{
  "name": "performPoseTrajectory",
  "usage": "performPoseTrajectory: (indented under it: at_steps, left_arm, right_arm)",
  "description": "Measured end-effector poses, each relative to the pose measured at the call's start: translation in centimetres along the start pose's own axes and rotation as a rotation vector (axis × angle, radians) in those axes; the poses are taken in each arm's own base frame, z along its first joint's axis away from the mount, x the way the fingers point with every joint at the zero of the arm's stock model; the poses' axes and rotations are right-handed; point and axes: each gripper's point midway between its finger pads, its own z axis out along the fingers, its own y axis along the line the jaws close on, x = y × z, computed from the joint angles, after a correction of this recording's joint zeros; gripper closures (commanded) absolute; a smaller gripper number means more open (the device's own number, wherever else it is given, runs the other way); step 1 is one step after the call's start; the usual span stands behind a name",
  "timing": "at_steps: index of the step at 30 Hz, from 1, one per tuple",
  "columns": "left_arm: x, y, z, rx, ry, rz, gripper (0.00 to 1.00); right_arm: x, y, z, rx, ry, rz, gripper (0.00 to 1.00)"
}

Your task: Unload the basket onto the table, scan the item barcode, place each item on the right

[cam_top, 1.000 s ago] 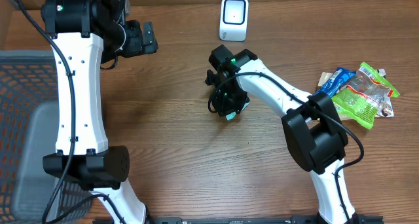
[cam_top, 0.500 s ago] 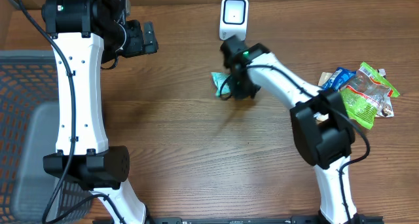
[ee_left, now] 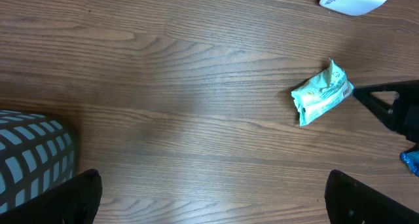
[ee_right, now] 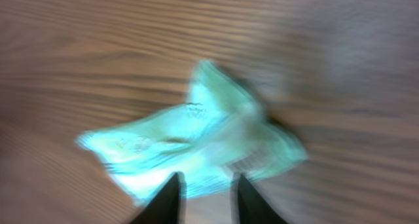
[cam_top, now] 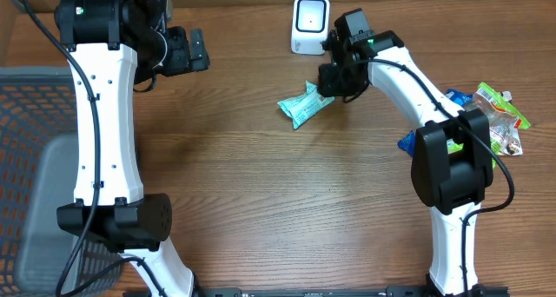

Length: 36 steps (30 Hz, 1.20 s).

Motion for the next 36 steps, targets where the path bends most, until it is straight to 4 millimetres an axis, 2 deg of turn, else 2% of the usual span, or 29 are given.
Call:
performPoseTrajectory:
  at_steps: [1, 5, 9, 15, 25, 30, 33, 36]
  left_arm:
    - [0.0, 0.0, 0.0, 0.0, 0.0, 0.0, 0.0]
    - [0.0, 0.0, 0.0, 0.0, 0.0, 0.0, 0.0]
    - [0.0, 0.0, 0.0, 0.0, 0.0, 0.0, 0.0]
    - [0.0, 0.0, 0.0, 0.0, 0.0, 0.0, 0.0]
    - [0.0, 0.0, 0.0, 0.0, 0.0, 0.0, 0.0]
    - [0.0, 0.0, 0.0, 0.0, 0.0, 0.0, 0.0]
    - [0.0, 0.0, 0.0, 0.0, 0.0, 0.0, 0.0]
    - [0.0, 0.0, 0.0, 0.0, 0.0, 0.0, 0.0]
  right_arm:
    - [0.1, 0.6, 0.1, -0.024, 0.004, 0.018, 0.96]
    - [0.2, 1.6, 0.6, -0.003, -0.004, 0.14, 0.96]
    - [0.2, 1.4, 1.5, 0.094, -0.049, 0.251, 0.96]
    - [-0.5, 1.8, 2.5, 0.117, -0.109, 0.305, 0.96]
    - [0.6, 0.9, 3.7, 0.135, -0.068, 0.411, 0.96]
    - [1.4, 1.9, 3.8, 0.086, -0.018, 0.354, 0.96]
    - [3.0, 2.9, 3.8, 0.029, 0.07, 0.237, 0.93]
    - [5.6, 3.3, 3.3, -0.003, 0.188, 0.112, 0.89]
